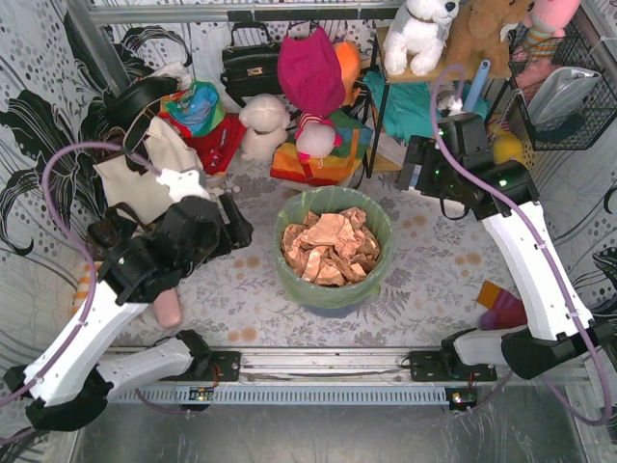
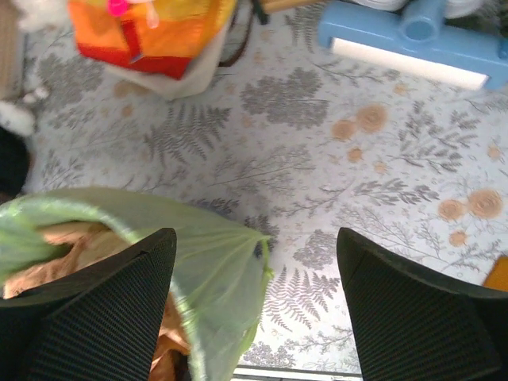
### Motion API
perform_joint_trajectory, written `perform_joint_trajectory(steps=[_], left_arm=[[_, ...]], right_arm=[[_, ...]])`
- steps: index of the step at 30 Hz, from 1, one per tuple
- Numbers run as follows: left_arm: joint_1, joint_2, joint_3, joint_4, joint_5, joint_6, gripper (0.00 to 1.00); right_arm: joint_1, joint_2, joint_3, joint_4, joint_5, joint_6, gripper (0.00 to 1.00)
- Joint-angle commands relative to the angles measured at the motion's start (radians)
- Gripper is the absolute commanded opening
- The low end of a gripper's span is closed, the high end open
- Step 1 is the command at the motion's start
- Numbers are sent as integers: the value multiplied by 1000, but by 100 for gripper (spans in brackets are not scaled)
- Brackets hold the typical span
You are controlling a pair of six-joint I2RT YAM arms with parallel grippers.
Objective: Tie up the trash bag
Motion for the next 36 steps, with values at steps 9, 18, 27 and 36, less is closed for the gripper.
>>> perform_joint_trajectory(steps=[9, 18, 27, 36], left_arm=[[14, -266, -578, 342, 58, -219, 87], [18, -342, -919, 634, 241, -239, 88], [18, -364, -1222, 1107, 330, -230, 74], [19, -224, -1274, 1357, 376, -138, 62]], right_arm=[[-185, -110, -324, 241, -194, -34, 83], [-199, -296, -660, 452, -138, -2, 86], [-200, -481, -890, 628, -183, 8, 86], [-199, -486, -905, 621, -167, 28, 83]])
